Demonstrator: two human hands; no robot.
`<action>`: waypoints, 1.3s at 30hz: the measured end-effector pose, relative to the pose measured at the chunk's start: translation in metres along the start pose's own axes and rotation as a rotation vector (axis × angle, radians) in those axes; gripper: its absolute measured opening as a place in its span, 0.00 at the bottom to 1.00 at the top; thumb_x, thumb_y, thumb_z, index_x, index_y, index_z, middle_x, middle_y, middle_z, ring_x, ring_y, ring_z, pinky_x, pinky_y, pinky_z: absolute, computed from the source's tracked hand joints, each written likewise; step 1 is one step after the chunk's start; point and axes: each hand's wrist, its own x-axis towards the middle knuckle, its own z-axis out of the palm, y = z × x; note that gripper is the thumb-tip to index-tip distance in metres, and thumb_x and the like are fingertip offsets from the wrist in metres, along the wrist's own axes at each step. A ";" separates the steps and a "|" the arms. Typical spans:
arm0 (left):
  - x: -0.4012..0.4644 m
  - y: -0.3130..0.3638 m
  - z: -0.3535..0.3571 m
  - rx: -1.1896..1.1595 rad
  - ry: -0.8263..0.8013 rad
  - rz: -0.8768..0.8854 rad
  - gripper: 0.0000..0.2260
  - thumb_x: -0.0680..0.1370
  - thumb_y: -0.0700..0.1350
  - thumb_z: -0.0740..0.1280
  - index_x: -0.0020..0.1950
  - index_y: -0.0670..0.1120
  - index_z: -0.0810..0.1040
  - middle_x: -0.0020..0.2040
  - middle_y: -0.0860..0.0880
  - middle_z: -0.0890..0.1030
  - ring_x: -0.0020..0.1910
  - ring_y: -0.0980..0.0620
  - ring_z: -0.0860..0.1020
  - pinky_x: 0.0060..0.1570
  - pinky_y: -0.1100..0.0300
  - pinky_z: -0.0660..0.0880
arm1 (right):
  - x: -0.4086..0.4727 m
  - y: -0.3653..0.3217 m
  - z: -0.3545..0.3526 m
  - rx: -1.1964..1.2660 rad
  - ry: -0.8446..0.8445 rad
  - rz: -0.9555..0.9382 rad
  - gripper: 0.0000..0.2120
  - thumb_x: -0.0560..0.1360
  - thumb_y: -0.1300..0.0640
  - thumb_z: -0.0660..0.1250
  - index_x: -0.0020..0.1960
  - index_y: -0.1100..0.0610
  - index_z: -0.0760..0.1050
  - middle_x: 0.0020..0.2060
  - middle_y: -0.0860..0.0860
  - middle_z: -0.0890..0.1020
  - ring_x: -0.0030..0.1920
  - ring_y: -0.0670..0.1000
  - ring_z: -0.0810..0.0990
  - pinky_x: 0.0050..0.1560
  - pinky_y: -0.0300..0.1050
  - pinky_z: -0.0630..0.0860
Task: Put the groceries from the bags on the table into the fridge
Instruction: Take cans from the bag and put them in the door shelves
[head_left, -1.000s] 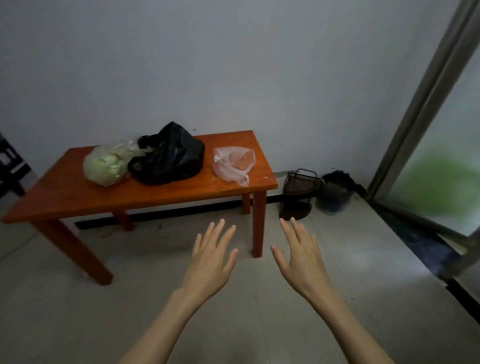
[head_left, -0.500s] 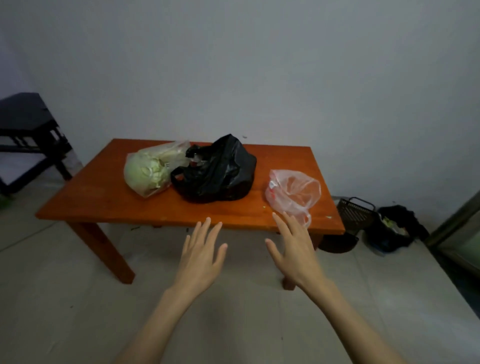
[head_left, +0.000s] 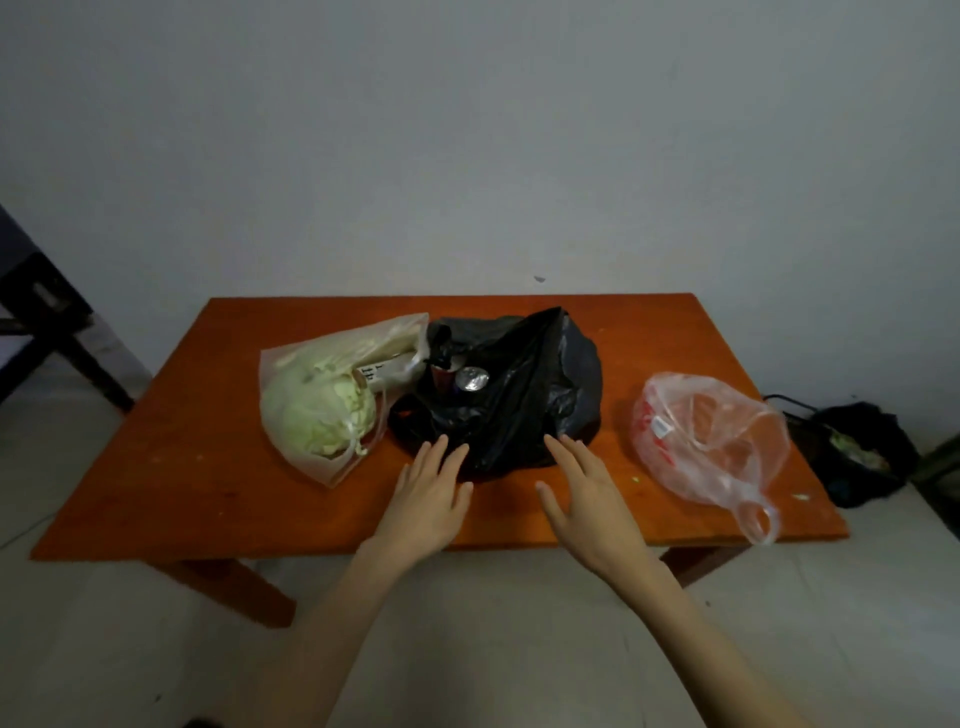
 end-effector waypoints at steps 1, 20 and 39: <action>0.015 -0.007 -0.003 0.035 -0.027 0.024 0.24 0.82 0.52 0.52 0.77 0.50 0.50 0.78 0.49 0.46 0.76 0.49 0.42 0.74 0.50 0.46 | 0.011 -0.003 0.004 0.003 0.000 -0.005 0.26 0.79 0.51 0.59 0.75 0.54 0.57 0.74 0.54 0.60 0.75 0.52 0.55 0.74 0.46 0.54; 0.135 -0.044 0.016 0.126 0.125 0.362 0.18 0.77 0.53 0.55 0.59 0.48 0.77 0.50 0.50 0.77 0.47 0.52 0.80 0.63 0.54 0.71 | 0.246 0.033 0.031 -0.169 0.073 -0.052 0.28 0.79 0.43 0.56 0.75 0.51 0.55 0.69 0.56 0.68 0.66 0.60 0.69 0.58 0.57 0.73; 0.180 -0.042 -0.002 0.062 0.225 0.638 0.13 0.76 0.44 0.60 0.58 0.45 0.78 0.47 0.48 0.79 0.45 0.51 0.77 0.41 0.59 0.76 | 0.217 0.081 0.062 0.130 0.096 0.534 0.26 0.80 0.48 0.55 0.75 0.56 0.56 0.67 0.58 0.70 0.65 0.59 0.71 0.62 0.53 0.68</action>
